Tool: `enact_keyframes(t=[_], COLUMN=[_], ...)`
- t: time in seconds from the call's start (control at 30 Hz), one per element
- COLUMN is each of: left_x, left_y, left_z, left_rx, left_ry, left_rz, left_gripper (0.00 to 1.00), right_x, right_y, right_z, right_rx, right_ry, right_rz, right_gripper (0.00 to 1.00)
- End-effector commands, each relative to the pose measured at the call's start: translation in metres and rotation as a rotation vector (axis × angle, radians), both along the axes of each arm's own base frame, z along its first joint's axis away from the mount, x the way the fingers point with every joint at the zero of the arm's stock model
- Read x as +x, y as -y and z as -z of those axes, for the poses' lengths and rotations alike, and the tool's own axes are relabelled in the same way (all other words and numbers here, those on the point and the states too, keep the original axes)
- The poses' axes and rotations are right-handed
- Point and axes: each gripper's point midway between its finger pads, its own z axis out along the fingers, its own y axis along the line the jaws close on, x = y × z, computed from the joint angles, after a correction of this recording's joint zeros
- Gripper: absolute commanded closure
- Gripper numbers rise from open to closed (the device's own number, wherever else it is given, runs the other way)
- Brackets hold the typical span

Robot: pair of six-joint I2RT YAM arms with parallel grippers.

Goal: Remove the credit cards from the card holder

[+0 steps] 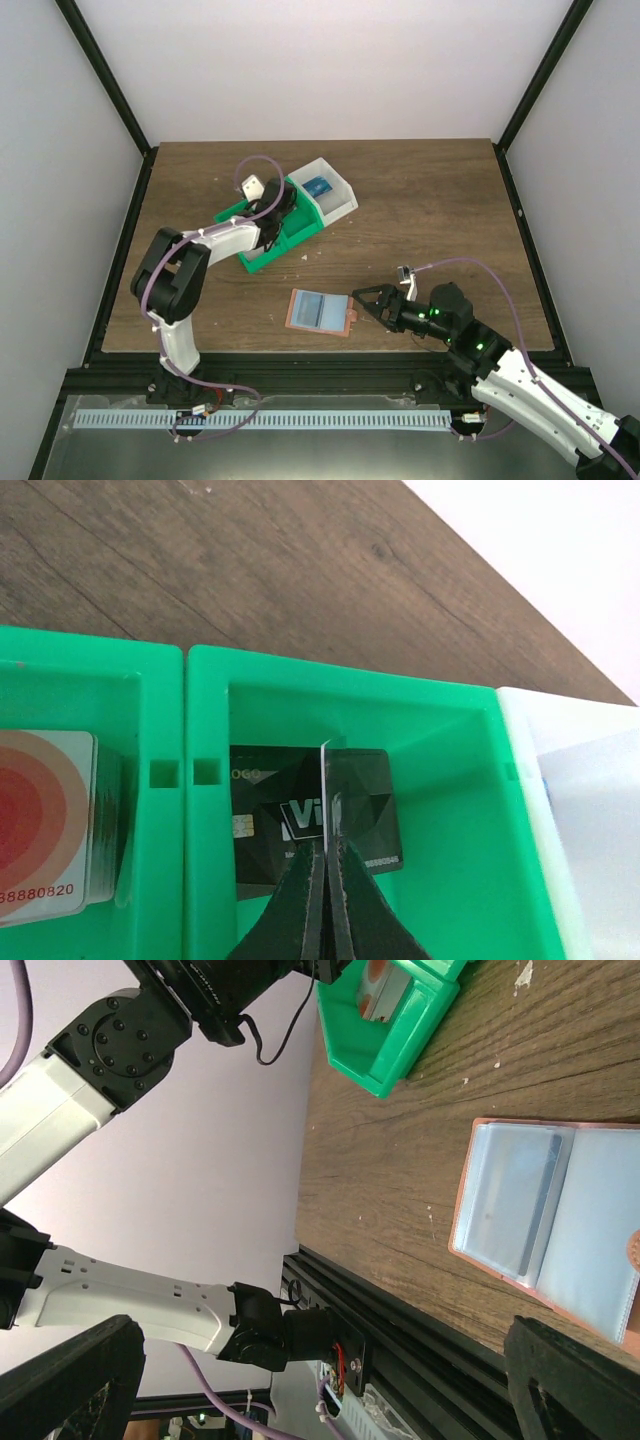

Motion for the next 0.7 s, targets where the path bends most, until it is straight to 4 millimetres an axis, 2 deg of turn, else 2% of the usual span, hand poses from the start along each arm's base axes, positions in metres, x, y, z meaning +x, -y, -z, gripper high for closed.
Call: enact_keyframes(t=[0.0,0.1,0.23,0.33,0.67], left_x=[0.008,0.009,0.01,0.01,0.011], left_y=[-0.003,-0.003,0.0,0.001,0.002], left_z=[0.011,0.021,0.026,0.028,0.017], left_rx=[-0.019,-0.029,-0.03,-0.031,-0.028], left_ry=[-0.014,-0.043,-0.056,-0.059,-0.047], left_rz=[-0.025,-0.024,-0.014,-0.009,0.001], left_gripper=[1.0,0.98,0.86,0.82,0.75], right_x=[0.005,0.005,0.005,0.005,0.006], right_y=[0.002,0.002,0.002,0.002,0.001], right_z=[-0.016,-0.016,-0.014,-0.014,-0.013], right_rx=[0.023,0.024,0.019,0.018,0.016], right_ry=[0.015,0.013,0.008,0.008,0.007], right_rz=[0.025,0.025,0.027,0.027,0.027], right_gripper=[0.0,0.0,0.0,0.0,0.0])
